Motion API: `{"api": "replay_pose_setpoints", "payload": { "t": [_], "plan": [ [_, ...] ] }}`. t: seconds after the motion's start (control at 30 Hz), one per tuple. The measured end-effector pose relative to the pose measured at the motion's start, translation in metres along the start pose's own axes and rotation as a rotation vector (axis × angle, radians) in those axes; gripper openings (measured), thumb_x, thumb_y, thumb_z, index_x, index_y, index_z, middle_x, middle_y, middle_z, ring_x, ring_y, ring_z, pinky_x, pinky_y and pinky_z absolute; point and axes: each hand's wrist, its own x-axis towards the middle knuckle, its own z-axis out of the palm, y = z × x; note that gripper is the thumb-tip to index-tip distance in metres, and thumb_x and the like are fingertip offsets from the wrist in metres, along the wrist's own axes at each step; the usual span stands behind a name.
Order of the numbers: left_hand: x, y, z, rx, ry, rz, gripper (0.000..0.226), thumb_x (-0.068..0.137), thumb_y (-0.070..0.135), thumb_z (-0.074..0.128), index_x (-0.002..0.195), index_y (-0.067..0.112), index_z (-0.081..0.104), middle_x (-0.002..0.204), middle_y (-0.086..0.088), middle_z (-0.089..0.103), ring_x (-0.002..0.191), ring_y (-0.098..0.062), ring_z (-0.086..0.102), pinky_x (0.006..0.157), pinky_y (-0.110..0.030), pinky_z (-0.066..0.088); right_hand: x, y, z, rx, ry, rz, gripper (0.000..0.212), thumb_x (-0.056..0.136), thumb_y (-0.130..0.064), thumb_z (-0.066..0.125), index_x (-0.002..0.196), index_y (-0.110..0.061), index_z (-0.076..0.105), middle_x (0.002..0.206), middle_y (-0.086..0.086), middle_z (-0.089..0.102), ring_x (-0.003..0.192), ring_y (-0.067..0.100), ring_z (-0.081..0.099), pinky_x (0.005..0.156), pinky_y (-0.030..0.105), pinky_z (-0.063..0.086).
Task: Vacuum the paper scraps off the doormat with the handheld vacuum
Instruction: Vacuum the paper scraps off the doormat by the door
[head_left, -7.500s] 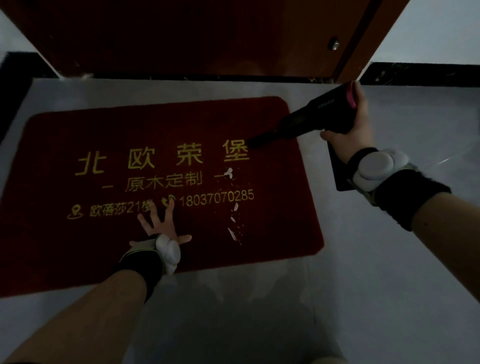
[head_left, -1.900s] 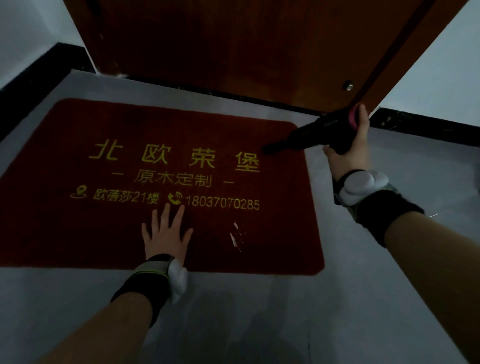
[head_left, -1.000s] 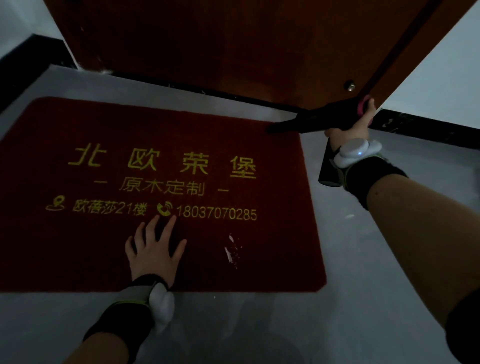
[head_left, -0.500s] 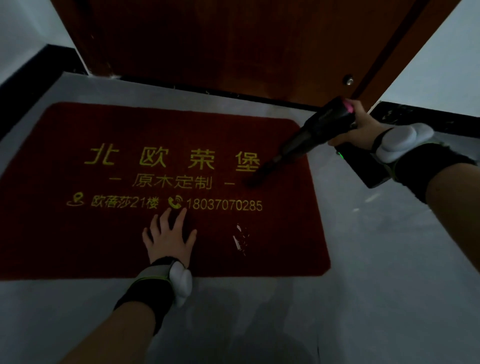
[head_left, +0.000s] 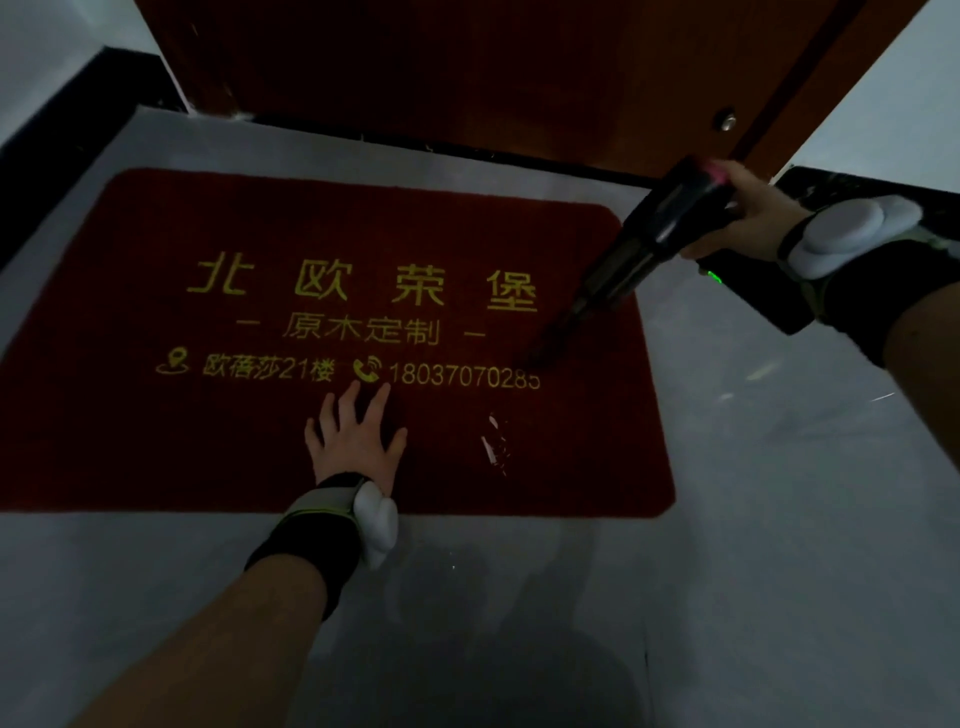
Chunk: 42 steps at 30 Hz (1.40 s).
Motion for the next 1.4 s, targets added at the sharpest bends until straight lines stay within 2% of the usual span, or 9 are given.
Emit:
{"api": "replay_pose_setpoints", "payload": {
  "t": [0.23,0.43,0.57,0.7,0.8,0.93,1.1,1.3,1.4],
  "plan": [
    [-0.001,-0.001,0.005,0.003,0.025,0.010,0.059,0.096,0.048,0.037,0.148,0.040,0.010,0.158,0.002,0.002,0.145,-0.026,-0.005,0.117,-0.050,0.003,0.011,-0.008,0.020,0.158,0.398,-0.018,0.092,0.080,-0.007,0.068,0.150,-0.031,0.014,0.144,0.005,0.043,0.128,0.025,0.046,0.103,0.033,0.042],
    [0.000,-0.003,0.006,0.014,0.031,0.018,0.060,0.096,0.048,0.037,0.148,0.040,0.009,0.158,0.003,0.001,0.145,-0.025,-0.005,0.118,-0.049,0.003,0.018,-0.035,0.059,0.178,0.427,0.010,0.096,0.085,-0.010,0.063,0.151,-0.034,-0.004,0.136,0.013,0.050,0.113,0.028,0.058,0.095,0.042,0.049],
    [-0.001,-0.005,0.006,0.003,0.036,0.023,0.059,0.096,0.048,0.037,0.148,0.040,0.009,0.158,0.003,0.000,0.145,-0.025,-0.005,0.117,-0.049,0.002,0.021,-0.041,0.051,0.172,0.420,-0.013,0.088,0.091,-0.012,0.059,0.151,-0.029,-0.003,0.133,0.006,0.052,0.099,0.011,0.052,0.093,0.026,0.044],
    [-0.003,-0.006,0.008,0.026,0.029,0.028,0.061,0.096,0.049,0.035,0.148,0.040,0.005,0.158,0.003,-0.001,0.145,-0.025,-0.005,0.118,-0.048,0.003,0.024,-0.028,0.028,0.138,0.294,-0.035,0.099,0.085,-0.003,0.065,0.151,-0.034,-0.002,0.135,0.002,0.044,0.100,0.014,0.048,0.093,0.027,0.042],
    [-0.002,-0.007,0.006,0.042,0.012,0.031,0.061,0.096,0.049,0.034,0.148,0.040,0.003,0.158,0.004,-0.003,0.146,-0.024,-0.007,0.118,-0.047,0.002,0.023,-0.021,0.009,0.102,0.220,-0.060,0.109,0.076,0.000,0.074,0.151,-0.032,0.001,0.151,0.009,0.028,0.129,0.023,0.040,0.108,0.034,0.034],
    [-0.001,-0.007,0.005,0.035,-0.023,0.025,0.060,0.097,0.047,0.034,0.148,0.040,0.003,0.158,0.005,-0.006,0.146,-0.024,-0.010,0.118,-0.046,0.000,0.019,-0.017,-0.009,0.142,0.154,0.003,0.102,0.080,-0.001,0.071,0.149,-0.035,0.005,0.152,0.015,0.019,0.132,0.031,0.033,0.101,0.034,0.036],
    [-0.003,0.000,0.002,0.034,-0.091,-0.002,0.061,0.098,0.046,0.034,0.149,0.040,0.000,0.158,0.003,-0.010,0.145,-0.026,-0.013,0.118,-0.048,0.000,0.002,-0.014,-0.028,-0.109,0.024,-0.049,0.110,0.073,0.004,0.075,0.150,-0.029,0.004,0.144,0.019,0.035,0.124,0.037,0.043,0.099,0.044,0.038],
    [-0.018,0.005,0.002,0.063,-0.152,0.021,0.062,0.098,0.046,0.033,0.148,0.039,-0.003,0.158,0.003,-0.013,0.145,-0.028,-0.012,0.118,-0.047,0.002,-0.027,-0.009,-0.034,-0.268,-0.189,-0.073,0.102,0.073,0.001,0.077,0.148,-0.024,0.013,0.124,0.012,0.051,0.109,0.026,0.051,0.082,0.032,0.039],
    [-0.020,0.008,0.000,0.062,-0.173,0.022,0.063,0.098,0.047,0.033,0.148,0.039,-0.004,0.158,0.003,-0.012,0.145,-0.028,-0.012,0.118,-0.047,0.003,-0.034,0.000,-0.032,-0.283,-0.272,-0.042,0.101,0.073,-0.003,0.078,0.148,-0.026,0.015,0.118,0.009,0.053,0.108,0.025,0.052,0.088,0.035,0.042]
  ]
}}
